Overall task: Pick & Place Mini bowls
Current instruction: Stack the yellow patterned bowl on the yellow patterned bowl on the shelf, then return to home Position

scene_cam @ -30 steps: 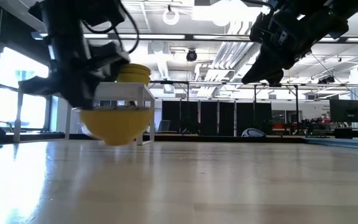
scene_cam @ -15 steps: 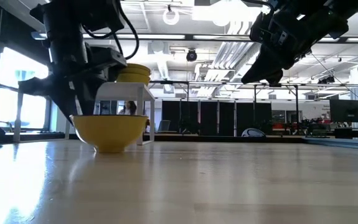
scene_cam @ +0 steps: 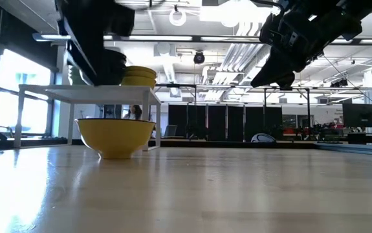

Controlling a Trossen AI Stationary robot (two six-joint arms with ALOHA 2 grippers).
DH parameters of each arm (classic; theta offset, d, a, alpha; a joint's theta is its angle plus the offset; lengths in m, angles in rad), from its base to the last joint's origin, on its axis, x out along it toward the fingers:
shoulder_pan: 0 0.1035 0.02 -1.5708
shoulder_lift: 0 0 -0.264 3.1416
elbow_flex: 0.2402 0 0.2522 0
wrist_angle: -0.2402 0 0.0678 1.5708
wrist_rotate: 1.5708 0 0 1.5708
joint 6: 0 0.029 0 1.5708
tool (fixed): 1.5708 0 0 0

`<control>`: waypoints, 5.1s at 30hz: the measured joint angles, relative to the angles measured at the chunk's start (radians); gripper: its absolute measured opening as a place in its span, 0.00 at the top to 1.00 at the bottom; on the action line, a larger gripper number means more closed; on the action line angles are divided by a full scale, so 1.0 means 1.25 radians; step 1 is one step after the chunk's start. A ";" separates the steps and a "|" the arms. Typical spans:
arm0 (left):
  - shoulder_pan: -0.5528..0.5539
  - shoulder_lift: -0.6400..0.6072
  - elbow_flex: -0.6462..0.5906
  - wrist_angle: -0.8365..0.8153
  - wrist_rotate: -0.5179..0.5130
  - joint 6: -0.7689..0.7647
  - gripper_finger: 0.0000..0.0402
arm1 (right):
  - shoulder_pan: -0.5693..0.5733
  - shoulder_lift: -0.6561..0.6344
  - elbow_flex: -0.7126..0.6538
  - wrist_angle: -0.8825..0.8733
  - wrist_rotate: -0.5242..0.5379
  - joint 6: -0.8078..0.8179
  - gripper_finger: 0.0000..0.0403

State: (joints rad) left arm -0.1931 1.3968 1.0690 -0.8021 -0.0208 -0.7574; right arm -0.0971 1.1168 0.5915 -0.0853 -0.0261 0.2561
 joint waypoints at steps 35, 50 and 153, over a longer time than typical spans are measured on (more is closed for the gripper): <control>-0.143 0.267 0.065 0.014 -0.201 0.024 0.95 | 0.000 0.000 0.000 -0.002 0.021 -0.009 1.00; -0.032 0.161 0.441 -0.209 -0.160 0.211 0.99 | 0.000 0.000 0.000 0.000 0.014 -0.031 1.00; 0.332 -0.086 -0.020 0.680 0.124 0.479 1.00 | -0.001 -0.132 0.000 0.042 0.147 0.025 1.00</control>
State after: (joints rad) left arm 0.2214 1.2888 1.0442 0.0480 0.1347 -0.1593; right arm -0.0985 0.9519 0.5919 -0.0331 0.1582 0.2874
